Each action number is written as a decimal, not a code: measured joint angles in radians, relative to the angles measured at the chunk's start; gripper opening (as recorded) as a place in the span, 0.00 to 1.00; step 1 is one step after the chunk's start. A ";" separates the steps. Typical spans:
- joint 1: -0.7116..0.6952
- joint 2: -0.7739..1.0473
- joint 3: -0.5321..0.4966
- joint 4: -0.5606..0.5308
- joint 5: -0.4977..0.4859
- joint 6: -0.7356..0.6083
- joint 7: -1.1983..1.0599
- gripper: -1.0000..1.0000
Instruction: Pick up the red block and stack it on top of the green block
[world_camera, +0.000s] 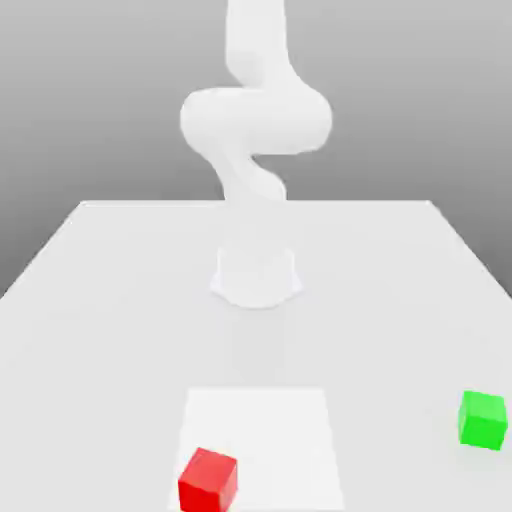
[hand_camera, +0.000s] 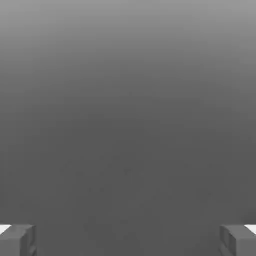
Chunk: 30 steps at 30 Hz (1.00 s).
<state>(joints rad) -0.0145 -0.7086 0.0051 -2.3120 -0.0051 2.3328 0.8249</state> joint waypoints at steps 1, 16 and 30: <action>-0.007 0.039 0.002 -0.005 -0.002 0.014 0.011 0.50; -0.073 0.586 0.009 -0.076 -0.028 0.208 0.158 0.50; -0.097 1.093 -0.002 -0.099 0.002 0.463 0.221 0.50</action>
<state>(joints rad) -0.1118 0.3840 0.0026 -2.4108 -0.0028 2.7956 1.0454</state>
